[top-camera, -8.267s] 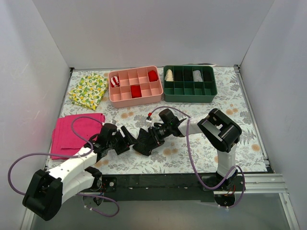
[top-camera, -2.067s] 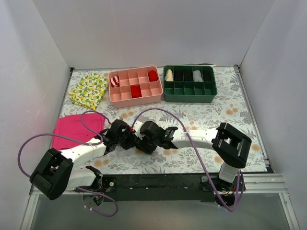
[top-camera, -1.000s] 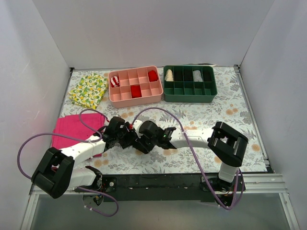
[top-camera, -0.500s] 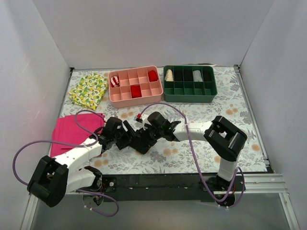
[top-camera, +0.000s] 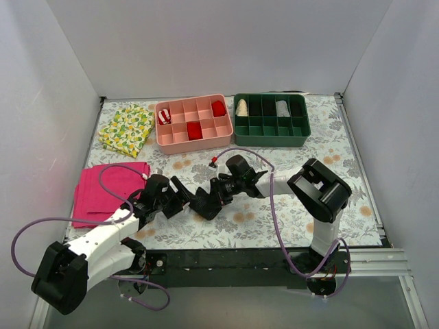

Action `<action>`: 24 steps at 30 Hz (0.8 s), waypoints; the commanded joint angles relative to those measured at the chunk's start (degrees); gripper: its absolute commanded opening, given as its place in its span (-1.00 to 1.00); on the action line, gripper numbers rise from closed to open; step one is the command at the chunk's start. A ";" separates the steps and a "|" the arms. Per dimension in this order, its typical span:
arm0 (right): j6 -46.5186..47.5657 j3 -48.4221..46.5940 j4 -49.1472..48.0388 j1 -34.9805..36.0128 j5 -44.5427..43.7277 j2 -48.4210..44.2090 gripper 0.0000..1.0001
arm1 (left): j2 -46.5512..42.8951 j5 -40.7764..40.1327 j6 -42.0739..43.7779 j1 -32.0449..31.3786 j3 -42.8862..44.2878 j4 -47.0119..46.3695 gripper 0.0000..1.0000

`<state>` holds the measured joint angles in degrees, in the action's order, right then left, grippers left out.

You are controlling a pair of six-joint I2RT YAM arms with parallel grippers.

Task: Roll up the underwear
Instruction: Roll the underwear to the center of the board.

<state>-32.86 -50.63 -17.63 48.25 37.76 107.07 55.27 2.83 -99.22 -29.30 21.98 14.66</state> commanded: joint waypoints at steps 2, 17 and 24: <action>-3.70 2.29 4.88 -1.58 1.26 3.94 -0.82 | -1.56 1.03 0.87 0.21 -2.29 -1.47 0.42; -5.02 2.47 4.53 -1.76 1.62 5.17 -0.79 | 5.29 4.73 -3.70 0.12 -3.34 -12.63 0.42; -4.32 1.68 3.57 -1.84 3.37 5.79 -0.78 | 10.29 6.92 -5.19 0.12 -4.22 -18.52 0.34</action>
<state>-38.65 -50.41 -20.58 46.15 42.94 109.71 63.29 8.19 -103.55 -29.30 18.46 0.25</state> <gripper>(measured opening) 0.211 0.681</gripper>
